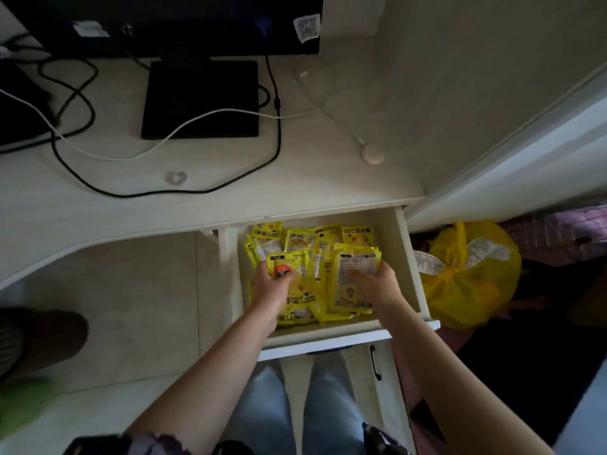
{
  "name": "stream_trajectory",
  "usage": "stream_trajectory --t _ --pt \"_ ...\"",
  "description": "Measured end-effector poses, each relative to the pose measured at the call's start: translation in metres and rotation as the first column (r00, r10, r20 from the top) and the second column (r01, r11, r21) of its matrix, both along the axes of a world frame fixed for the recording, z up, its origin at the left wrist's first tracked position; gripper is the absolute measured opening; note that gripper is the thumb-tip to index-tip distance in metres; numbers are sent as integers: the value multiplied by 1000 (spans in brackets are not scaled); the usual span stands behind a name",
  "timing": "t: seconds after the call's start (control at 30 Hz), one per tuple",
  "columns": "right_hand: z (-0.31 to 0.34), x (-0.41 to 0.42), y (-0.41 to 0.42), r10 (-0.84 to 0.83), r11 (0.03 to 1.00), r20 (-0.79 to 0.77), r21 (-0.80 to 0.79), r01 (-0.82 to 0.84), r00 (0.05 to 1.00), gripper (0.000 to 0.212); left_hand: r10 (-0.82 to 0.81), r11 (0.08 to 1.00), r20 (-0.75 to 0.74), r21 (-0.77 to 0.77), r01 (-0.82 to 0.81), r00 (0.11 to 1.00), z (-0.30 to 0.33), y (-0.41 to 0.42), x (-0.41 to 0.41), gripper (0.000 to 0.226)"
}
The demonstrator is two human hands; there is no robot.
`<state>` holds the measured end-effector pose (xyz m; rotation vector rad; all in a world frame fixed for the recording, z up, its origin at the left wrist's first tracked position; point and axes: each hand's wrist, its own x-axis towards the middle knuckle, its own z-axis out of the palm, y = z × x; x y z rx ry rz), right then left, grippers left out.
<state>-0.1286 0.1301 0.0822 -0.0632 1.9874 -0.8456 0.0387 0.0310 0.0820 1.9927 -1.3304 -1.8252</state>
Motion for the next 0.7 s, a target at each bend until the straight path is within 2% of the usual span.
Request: stream_trajectory --t 0.23,0.37,0.57,0.7 --pt "-49 -63 -41 211 971 22 107 -212 977 54 46 998 73 -33 -44 996 -38 -8 -45 66" --pt "-59 -82 -62 296 947 -18 140 -290 955 45 8 994 110 -105 4 994 -55 -21 -66 62" --pt "-81 -95 -81 372 919 -11 145 -367 928 49 -77 984 121 -152 95 990 -70 -45 -89 68" --pt "-83 -101 -81 479 869 -54 166 -466 876 41 -174 954 213 -205 218 961 -82 -46 -86 64"
